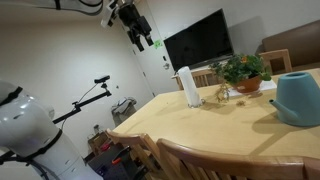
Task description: Pick a leaf from the plant
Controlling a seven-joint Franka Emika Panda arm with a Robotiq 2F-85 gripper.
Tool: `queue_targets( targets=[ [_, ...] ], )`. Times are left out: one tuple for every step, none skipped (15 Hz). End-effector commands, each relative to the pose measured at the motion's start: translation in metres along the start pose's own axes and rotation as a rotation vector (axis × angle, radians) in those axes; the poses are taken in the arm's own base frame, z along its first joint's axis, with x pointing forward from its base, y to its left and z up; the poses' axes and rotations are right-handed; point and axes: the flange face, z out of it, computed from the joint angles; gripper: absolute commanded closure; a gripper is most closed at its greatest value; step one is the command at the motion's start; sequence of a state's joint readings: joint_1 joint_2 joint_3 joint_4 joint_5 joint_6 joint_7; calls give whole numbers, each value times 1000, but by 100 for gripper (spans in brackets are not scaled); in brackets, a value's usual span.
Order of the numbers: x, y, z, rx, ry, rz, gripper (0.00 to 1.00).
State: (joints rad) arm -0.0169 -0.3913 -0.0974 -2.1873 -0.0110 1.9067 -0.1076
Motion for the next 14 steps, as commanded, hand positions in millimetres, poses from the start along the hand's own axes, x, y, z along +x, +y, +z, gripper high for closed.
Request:
queue_targets(
  targets=[
    [35, 17, 8, 22, -46, 59, 0],
    [42, 20, 14, 23, -53, 64, 0],
    [50, 24, 20, 22, -65, 73, 0],
    [58, 27, 26, 20, -79, 81, 0],
    [65, 29, 33, 18, -89, 84, 0],
    [71, 30, 39, 14, -99, 90, 0],
    [78, 31, 44, 10, -108, 89, 0],
    [85, 32, 49, 4, -114, 91, 0],
    [91, 32, 53, 2, -122, 89, 0],
    [96, 32, 57, -2, -126, 92, 0],
    [100, 31, 60, -5, -130, 89, 0],
    [103, 32, 62, -14, -136, 94, 0],
    [102, 32, 61, -1, -146, 82, 0],
    [95, 30, 59, 2, -154, 69, 0]
  ],
)
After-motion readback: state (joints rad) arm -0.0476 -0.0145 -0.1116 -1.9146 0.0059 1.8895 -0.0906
